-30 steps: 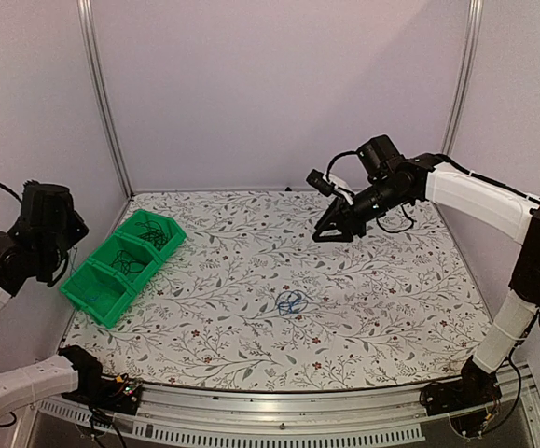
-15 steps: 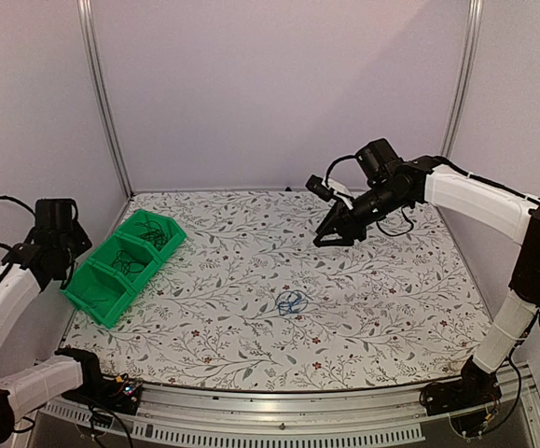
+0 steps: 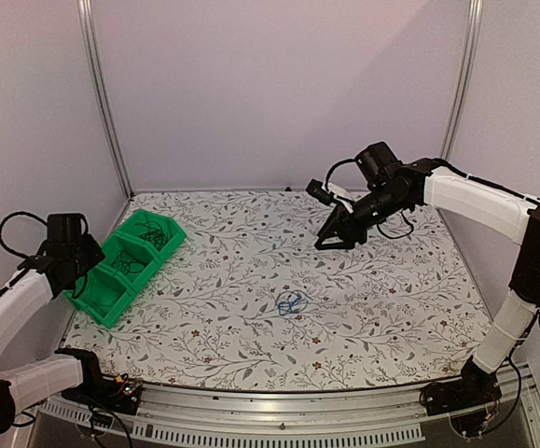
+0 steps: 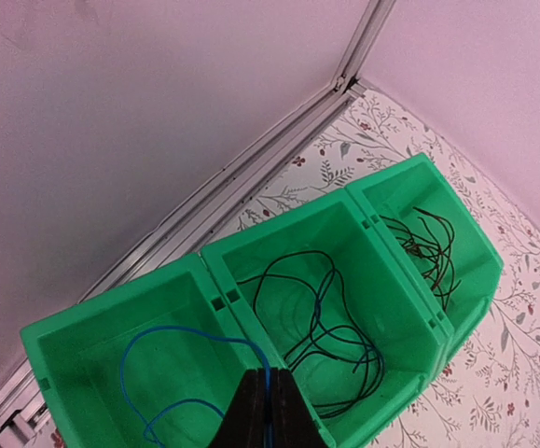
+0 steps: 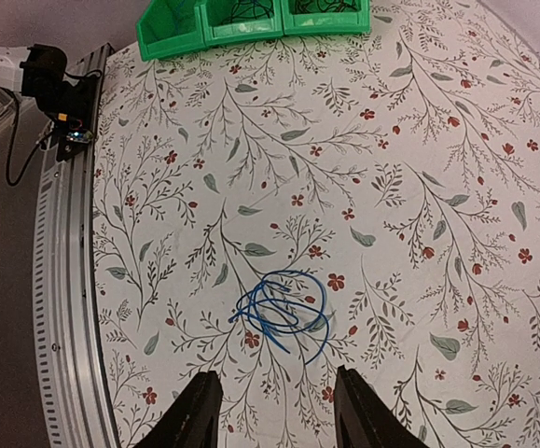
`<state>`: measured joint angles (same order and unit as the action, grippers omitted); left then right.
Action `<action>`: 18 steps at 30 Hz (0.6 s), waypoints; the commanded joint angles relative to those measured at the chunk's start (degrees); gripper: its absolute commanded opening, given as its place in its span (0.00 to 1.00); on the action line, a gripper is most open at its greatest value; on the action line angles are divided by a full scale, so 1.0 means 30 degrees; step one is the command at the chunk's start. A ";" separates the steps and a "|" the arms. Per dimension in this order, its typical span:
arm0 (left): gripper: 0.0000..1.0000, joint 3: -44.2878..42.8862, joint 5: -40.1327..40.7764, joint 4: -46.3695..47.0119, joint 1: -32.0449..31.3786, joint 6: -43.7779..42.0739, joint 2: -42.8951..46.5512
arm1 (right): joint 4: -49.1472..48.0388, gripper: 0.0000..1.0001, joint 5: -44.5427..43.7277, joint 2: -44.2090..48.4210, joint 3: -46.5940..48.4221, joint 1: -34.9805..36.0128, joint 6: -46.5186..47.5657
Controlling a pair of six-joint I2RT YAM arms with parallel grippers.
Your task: Untangle the cables
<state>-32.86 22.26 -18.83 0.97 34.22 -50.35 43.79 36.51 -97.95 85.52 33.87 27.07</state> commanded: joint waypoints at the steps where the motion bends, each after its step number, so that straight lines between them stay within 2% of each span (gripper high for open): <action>1: 0.00 0.0347 0.0046 -0.0036 0.0341 0.1545 -0.0418 | 0.0140 0.45 -0.0102 0.0003 0.0060 0.0195 0.0264; 9: 0.00 0.0302 -0.0164 -0.0773 0.1195 0.2992 -0.2655 | 0.0196 0.45 -0.0056 -0.0132 0.0001 0.0335 0.0365; 15: 0.00 0.0206 0.0136 -0.1068 0.1532 0.2953 -0.3720 | 0.0227 0.45 -0.0071 -0.0130 -0.0019 0.0400 0.0460; 18: 0.13 0.0282 -0.0371 -0.0904 0.1622 0.2730 -0.3494 | 0.0202 0.45 -0.0071 -0.0147 0.0000 0.0430 0.0468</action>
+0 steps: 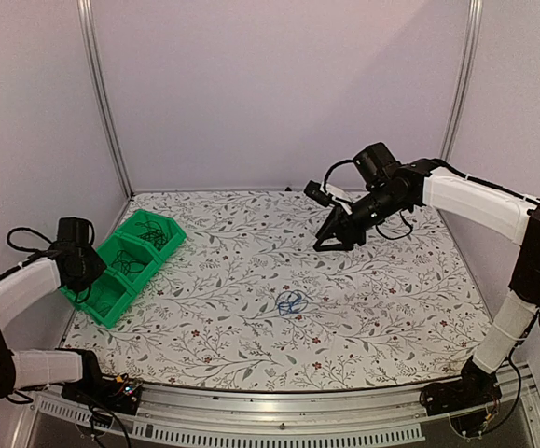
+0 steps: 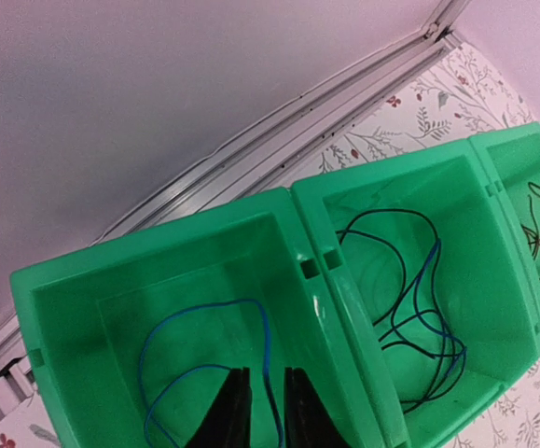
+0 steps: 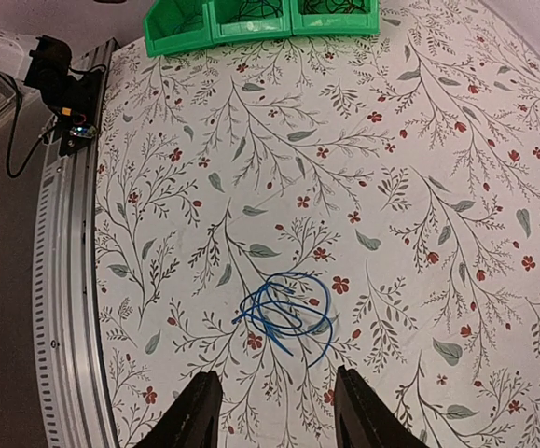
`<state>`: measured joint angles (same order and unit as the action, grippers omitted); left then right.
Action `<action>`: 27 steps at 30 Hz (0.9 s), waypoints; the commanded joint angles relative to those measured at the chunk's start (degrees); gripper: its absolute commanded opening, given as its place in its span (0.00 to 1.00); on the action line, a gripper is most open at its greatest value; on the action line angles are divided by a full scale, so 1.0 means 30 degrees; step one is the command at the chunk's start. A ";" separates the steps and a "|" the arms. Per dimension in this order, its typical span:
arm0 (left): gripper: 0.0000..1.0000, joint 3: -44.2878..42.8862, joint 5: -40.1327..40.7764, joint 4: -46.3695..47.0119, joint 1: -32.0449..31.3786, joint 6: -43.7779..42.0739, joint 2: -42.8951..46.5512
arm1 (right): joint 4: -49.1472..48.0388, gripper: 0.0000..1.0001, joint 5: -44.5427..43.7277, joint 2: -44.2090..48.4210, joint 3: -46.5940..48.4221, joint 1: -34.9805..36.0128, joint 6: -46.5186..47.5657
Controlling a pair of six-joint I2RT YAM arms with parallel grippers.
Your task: Untangle the cables
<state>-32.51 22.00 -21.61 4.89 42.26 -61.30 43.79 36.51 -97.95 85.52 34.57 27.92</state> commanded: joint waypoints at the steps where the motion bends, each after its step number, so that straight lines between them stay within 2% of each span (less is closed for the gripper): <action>1: 0.21 0.0172 -0.0395 -0.0013 0.0340 -0.0055 0.0269 | 0.0199 0.45 -0.0078 -0.0160 0.0015 0.0222 0.0210; 2: 0.29 0.0173 -0.0471 -0.0010 0.0375 -0.0229 0.0378 | 0.0198 0.45 -0.0072 -0.0183 0.0050 0.0266 0.0213; 5: 0.44 -0.0008 -0.0548 -0.0383 0.0489 -0.0661 0.0863 | 0.0228 0.45 -0.0116 -0.0270 0.0237 0.0356 0.0254; 9: 0.51 -0.1024 -0.0796 -0.1510 0.0555 -0.0790 0.1976 | 0.0257 0.45 -0.0217 -0.0332 0.0381 0.0389 0.0356; 15: 0.53 -0.4231 -0.2014 -0.2787 0.0471 -0.1568 0.3227 | 0.0051 0.44 -0.0407 -0.0613 0.0535 0.0402 0.0601; 19: 0.51 -0.5535 -0.4781 -0.0648 -0.0334 -0.3331 0.3066 | -0.0142 0.43 -0.0751 -0.1212 0.0900 0.0401 0.1028; 24: 0.47 -0.6793 -0.6708 0.1156 -0.3890 -0.4142 0.1380 | 0.0429 0.40 -0.0648 -0.3252 0.1815 0.0401 0.1073; 27: 0.48 -0.7436 -0.7183 0.1727 -0.7047 -0.5301 -0.0368 | 0.0775 0.40 -0.1015 -0.4463 0.1897 0.0538 0.0984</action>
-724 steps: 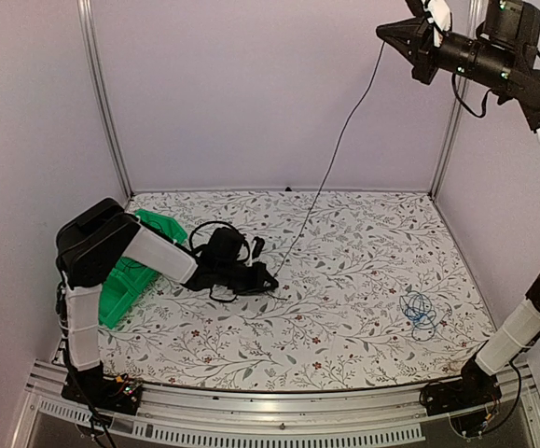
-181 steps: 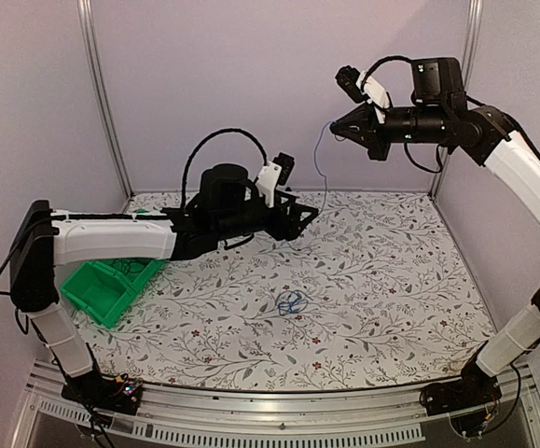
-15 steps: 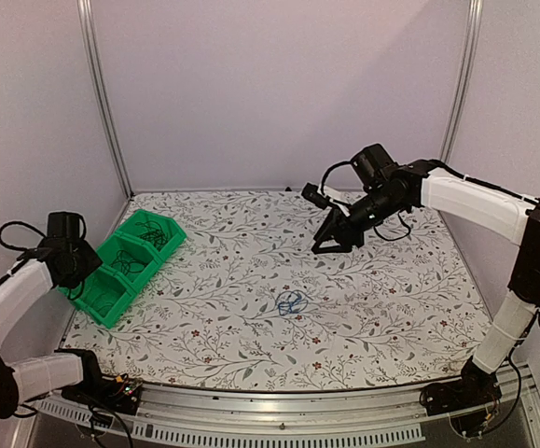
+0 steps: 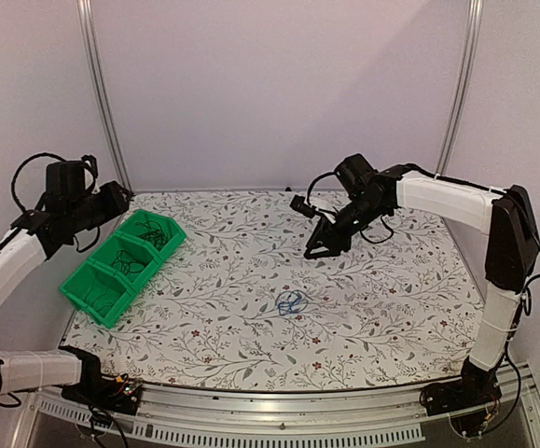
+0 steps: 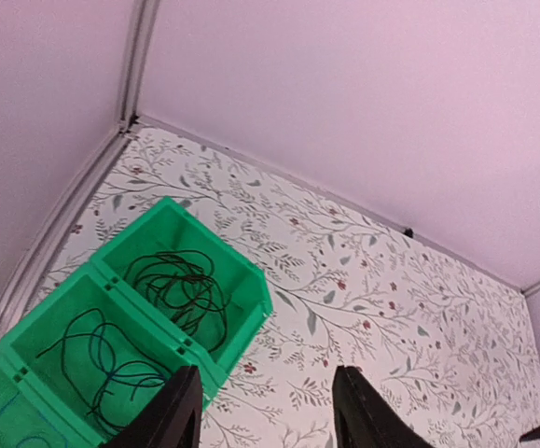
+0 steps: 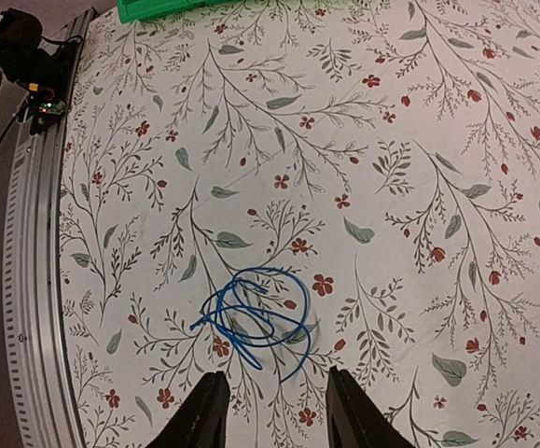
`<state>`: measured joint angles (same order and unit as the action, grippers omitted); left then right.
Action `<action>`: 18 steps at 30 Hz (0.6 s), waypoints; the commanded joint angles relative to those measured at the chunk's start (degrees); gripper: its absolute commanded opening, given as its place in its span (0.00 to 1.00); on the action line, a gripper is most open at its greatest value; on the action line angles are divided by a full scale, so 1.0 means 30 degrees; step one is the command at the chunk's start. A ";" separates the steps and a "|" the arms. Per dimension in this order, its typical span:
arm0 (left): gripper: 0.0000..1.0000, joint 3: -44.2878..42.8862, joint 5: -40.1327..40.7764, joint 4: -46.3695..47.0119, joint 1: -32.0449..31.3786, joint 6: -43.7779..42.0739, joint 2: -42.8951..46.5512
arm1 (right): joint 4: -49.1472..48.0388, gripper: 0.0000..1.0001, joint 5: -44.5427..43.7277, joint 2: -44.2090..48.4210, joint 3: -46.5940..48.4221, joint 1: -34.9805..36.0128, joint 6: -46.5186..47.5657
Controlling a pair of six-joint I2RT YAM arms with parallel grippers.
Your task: Untangle the cables
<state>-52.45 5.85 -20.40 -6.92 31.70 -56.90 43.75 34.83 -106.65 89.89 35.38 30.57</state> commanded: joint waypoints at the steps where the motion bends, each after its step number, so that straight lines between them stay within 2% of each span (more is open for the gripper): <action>1: 0.48 -0.0784 -0.2465 0.1763 -0.4267 -0.2105 -0.2334 | 0.0959 0.40 -0.0595 -0.1831 0.0370 0.0318 0.0179; 3: 0.49 -0.0467 -0.3870 0.2772 -0.6127 -0.2639 -0.3512 | 0.1038 0.41 -0.1103 -0.2500 0.0043 0.0391 0.0371; 6: 0.49 0.0004 -0.4211 0.3766 -0.8263 -0.1862 -0.5101 | 0.0978 0.42 -0.1845 -0.3164 -0.0216 0.0421 0.0488; 9: 0.49 -0.0112 -0.4344 0.3981 -0.9536 -0.0986 -0.6538 | 0.0731 0.42 -0.2268 -0.3948 -0.0159 0.0467 0.0885; 14: 0.51 -0.0688 -0.3784 0.2830 -0.9905 0.0213 -0.7490 | 0.0130 0.44 -0.2524 -0.4797 0.0056 0.0941 0.2221; 18: 0.53 -0.0294 -0.3318 0.2186 -0.9061 0.1458 -0.6990 | -0.0083 0.46 -0.2853 -0.5405 0.0373 0.1435 0.3804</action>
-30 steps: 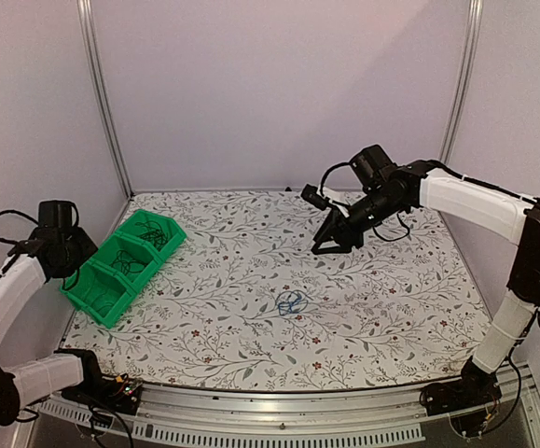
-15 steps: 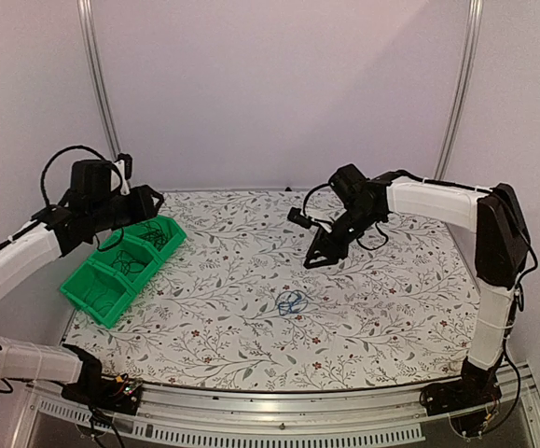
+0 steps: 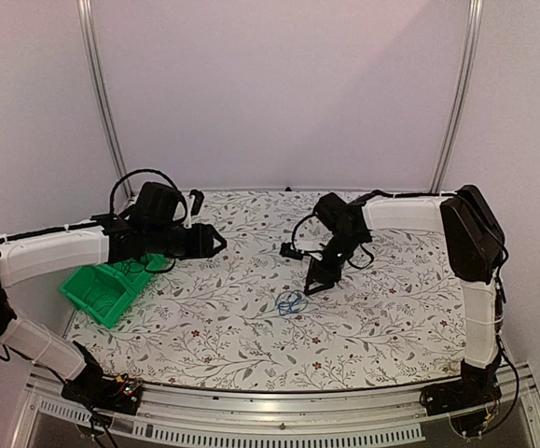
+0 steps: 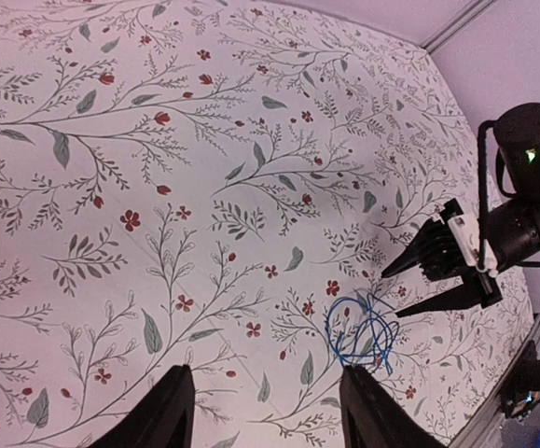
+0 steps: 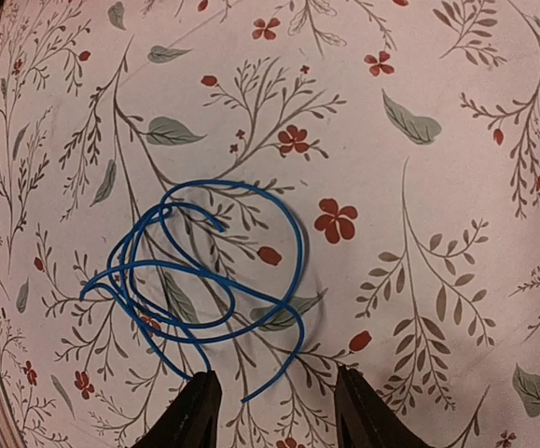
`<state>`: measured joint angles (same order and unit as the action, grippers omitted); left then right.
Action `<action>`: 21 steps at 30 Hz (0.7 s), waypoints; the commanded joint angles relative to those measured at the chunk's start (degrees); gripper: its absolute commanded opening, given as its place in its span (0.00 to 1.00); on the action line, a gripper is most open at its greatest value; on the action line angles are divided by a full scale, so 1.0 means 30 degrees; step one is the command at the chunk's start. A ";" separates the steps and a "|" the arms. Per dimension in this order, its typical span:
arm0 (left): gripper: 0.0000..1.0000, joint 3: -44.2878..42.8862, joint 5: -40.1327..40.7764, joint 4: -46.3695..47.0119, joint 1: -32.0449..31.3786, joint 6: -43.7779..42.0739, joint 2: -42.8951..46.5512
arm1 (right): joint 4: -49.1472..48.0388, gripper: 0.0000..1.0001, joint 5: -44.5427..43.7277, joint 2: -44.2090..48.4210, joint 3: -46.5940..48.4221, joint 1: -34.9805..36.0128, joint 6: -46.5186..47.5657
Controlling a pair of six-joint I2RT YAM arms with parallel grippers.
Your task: Untangle the cables
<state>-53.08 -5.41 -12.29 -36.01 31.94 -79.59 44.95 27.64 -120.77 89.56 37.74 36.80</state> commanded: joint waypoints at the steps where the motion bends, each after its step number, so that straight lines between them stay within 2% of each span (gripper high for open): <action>1: 0.54 0.0134 0.0515 -0.0535 0.0775 0.1538 0.0764 | -0.0642 0.46 -0.0552 -0.0817 0.0533 0.0705 0.1880; 11: 0.54 0.0810 0.0827 -0.0165 0.0961 0.2900 0.1691 | -0.2679 0.40 -0.1409 -0.2077 0.0930 0.1020 0.1591; 13: 0.54 0.0774 0.0568 0.0000 0.0968 0.2782 0.1665 | -0.2967 0.34 -0.1617 -0.2214 0.0992 0.1044 0.1431; 16: 0.54 0.0951 -0.0026 0.0783 0.0947 0.2397 0.1607 | -0.3189 0.10 -0.1748 -0.1922 0.0863 0.1044 0.1338; 18: 0.54 0.1302 -0.0563 0.2048 0.0879 0.2122 0.1466 | -0.2965 0.00 -0.1753 -0.1449 0.0849 0.1030 0.1190; 21: 0.54 0.1847 -0.1357 0.4678 0.0325 0.1525 0.0880 | -0.2229 0.00 -0.1501 -0.0161 0.1010 0.1044 0.0885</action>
<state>-49.63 -5.74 -8.64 -33.69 38.98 -75.48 37.04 22.94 -125.69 91.26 40.51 40.75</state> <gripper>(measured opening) 0.541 0.010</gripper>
